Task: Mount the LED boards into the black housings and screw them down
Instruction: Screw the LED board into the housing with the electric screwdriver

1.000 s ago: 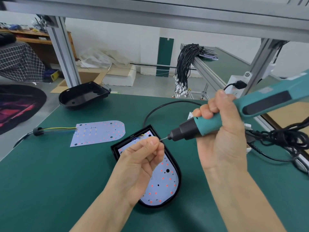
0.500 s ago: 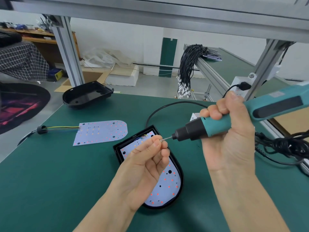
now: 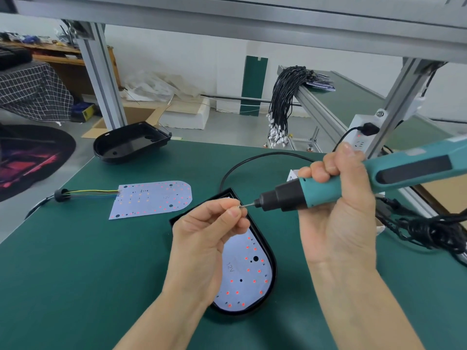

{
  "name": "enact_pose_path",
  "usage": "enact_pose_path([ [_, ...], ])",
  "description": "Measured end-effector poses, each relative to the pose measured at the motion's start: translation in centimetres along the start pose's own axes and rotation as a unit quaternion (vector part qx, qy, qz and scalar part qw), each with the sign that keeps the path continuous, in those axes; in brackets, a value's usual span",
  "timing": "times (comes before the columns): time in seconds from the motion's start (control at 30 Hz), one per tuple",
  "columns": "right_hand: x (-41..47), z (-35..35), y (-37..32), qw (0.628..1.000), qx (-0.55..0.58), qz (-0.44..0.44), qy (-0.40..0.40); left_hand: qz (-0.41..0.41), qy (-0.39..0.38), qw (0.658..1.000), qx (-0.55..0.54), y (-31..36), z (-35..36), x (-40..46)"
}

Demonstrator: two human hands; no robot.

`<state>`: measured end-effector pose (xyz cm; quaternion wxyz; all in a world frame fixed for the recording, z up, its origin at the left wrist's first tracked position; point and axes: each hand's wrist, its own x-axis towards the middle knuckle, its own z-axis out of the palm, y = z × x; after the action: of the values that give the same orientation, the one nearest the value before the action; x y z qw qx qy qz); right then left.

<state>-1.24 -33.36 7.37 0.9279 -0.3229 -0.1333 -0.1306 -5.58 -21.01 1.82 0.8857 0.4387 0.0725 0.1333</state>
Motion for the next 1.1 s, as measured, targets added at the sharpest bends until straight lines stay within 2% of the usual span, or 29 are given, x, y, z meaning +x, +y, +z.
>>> enact_pose_path([
  [0.23, 0.6, -0.7, -0.1, 0.995, -0.009, 0.011, -0.103, -0.087, -0.068, 0.994, 0.022, 0.4, -0.6, 0.7],
  [0.53, 1.3, -1.5, 0.8, 1.000, 0.009, 0.015, -0.010, -0.082, -0.039, 0.996, 0.009, 0.4, -0.4, 1.2],
  [0.87, 1.5, -2.0, 1.0, 0.999, 0.021, 0.028, 0.014, -0.086, -0.045, 0.995, 0.029, 0.5, -0.3, 0.7],
  [0.93, 1.7, -2.1, 1.0, 0.999, 0.024, 0.030, 0.014, -0.072, -0.024, 0.994, 0.084, 0.5, -1.0, 0.5],
  [1.0, 1.9, -2.1, 1.0, 0.999, 0.025, 0.033, 0.014, -0.044, 0.038, 0.986, 0.158, 0.8, -2.2, 0.5],
  [1.1, 2.0, -2.2, 1.1, 0.999, 0.026, 0.038, 0.024, -0.081, 0.105, 0.980, 0.146, 1.0, -3.5, 1.2],
])
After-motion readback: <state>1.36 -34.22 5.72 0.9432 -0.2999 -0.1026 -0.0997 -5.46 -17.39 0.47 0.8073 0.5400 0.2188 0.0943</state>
